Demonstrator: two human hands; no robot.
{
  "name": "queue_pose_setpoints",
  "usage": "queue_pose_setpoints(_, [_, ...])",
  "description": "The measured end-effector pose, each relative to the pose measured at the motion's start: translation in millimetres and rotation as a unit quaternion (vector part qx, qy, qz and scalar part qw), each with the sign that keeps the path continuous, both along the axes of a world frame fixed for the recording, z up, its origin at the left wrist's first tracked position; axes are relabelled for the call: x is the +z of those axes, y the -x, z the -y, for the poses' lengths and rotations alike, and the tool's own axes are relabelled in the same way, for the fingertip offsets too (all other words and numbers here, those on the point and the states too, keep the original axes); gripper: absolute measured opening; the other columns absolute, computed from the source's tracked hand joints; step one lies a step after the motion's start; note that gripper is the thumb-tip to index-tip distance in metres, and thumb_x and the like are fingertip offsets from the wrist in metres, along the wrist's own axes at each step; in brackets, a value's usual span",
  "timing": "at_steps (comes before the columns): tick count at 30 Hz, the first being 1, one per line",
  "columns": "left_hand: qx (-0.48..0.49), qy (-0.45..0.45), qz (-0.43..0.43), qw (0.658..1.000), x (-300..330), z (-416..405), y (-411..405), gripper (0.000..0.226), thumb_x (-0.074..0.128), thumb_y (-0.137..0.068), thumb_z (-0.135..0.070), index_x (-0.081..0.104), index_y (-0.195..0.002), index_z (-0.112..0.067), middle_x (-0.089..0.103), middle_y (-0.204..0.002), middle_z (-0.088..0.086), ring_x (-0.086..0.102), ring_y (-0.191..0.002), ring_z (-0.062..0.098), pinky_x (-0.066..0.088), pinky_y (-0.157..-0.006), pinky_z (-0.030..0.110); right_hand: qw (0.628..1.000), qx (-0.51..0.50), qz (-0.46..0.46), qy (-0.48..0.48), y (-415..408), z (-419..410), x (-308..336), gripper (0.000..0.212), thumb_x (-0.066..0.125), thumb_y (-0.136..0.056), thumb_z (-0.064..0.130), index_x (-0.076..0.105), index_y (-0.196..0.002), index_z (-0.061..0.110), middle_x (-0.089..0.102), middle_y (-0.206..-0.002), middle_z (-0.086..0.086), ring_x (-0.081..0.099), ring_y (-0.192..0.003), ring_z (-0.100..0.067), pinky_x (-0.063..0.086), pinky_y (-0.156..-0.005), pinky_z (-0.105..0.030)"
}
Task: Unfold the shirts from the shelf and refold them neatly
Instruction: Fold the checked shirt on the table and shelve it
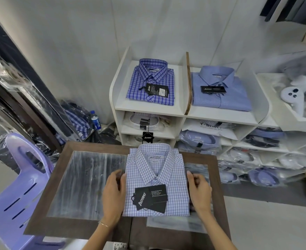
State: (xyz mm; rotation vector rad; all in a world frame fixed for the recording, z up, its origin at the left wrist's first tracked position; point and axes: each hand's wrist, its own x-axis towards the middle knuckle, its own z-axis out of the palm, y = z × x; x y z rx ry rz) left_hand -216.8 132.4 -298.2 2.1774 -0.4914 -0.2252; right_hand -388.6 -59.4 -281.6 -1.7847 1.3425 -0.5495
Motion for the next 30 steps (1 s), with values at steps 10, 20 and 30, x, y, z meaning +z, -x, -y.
queue_pose_setpoints(10, [-0.069, -0.113, 0.007, 0.991, 3.8, 7.3, -5.3, 0.020, 0.050, -0.097, -0.034, 0.045, -0.085, -0.019, 0.047, -0.057, -0.011, 0.048, -0.048, 0.011, 0.038, -0.044, 0.031, 0.992, 0.084, -0.054, -0.084, -11.4, -6.3, 2.0, 0.029, 0.057, -0.093, 0.037, 0.053, -0.072, 0.016, 0.056, -0.062, 0.003, 0.053, -0.055, -0.011, 0.038, -0.050, -0.022])
queue_pose_setpoints(20, [-0.070, 0.048, -0.251, 0.964, 10.9, 10.6, -7.0, 0.025, 0.046, -0.099, -0.031, 0.051, -0.084, -0.012, 0.060, -0.072, 0.002, 0.059, -0.064, 0.007, 0.048, -0.062, 0.020, 0.980, 0.022, 0.089, -0.179, -17.3, -25.9, 11.4, 0.021, 0.052, -0.096, 0.026, 0.058, -0.086, 0.009, 0.065, -0.085, -0.005, 0.061, -0.077, -0.019, 0.049, -0.070, -0.031])
queue_pose_setpoints(30, [-0.102, 0.208, -0.475, 0.849, 16.7, 1.2, -7.5, 0.027, 0.042, -0.101, -0.019, 0.056, -0.125, -0.020, 0.068, -0.120, 0.002, 0.064, -0.113, 0.022, 0.055, -0.090, 0.036, 0.919, -0.084, 0.192, -0.333, -12.1, -29.2, 21.4, 0.014, 0.054, -0.096, 0.015, 0.066, -0.096, 0.021, 0.069, -0.103, -0.003, 0.065, -0.098, -0.022, 0.053, -0.084, -0.038])
